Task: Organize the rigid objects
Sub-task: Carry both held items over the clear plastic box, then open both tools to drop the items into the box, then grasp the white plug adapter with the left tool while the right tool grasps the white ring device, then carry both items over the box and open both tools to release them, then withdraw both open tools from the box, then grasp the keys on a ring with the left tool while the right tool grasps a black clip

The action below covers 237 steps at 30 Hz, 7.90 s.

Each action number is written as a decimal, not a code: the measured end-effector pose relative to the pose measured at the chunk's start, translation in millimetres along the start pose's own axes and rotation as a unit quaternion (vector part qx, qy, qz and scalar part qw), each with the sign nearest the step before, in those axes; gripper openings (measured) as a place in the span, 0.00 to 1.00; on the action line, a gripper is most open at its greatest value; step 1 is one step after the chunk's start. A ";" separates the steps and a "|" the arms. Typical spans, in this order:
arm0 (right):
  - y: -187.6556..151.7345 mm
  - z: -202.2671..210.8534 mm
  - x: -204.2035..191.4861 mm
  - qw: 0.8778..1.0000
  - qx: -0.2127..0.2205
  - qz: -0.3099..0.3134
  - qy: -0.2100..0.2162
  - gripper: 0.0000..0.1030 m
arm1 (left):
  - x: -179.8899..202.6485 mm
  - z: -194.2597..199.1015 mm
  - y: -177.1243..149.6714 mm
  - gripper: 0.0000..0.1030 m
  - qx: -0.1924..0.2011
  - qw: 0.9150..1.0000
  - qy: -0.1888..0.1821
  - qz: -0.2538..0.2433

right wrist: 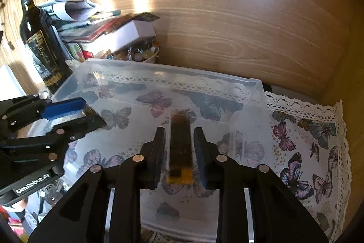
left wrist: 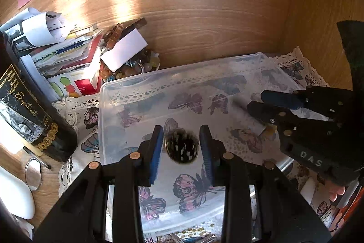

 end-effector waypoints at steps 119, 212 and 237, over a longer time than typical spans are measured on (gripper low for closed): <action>6.1 120.0 2.8 0.985 0.170 -0.002 -0.036 0.36 | 7.7 89.8 -0.4 0.43 0.103 0.994 -0.002 0.019; -110.4 64.0 -9.4 1.000 -0.019 -0.013 0.016 0.58 | 4.0 59.1 -119.7 0.29 -0.047 0.997 -0.060 0.009; -94.6 72.6 -7.4 1.000 0.001 -0.025 0.017 0.19 | -26.2 103.4 -92.7 0.21 0.024 0.999 -0.027 0.036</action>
Point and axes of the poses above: each gripper's, at about its wrist camera, not at the fingertips, and z roughly against the way its jaws point, x to its right, y to its top, the point moved 9 cm from there along -z, roughly the way its jaws point, and after that the axes turned 4 degrees about x, right-handed, at the moved point
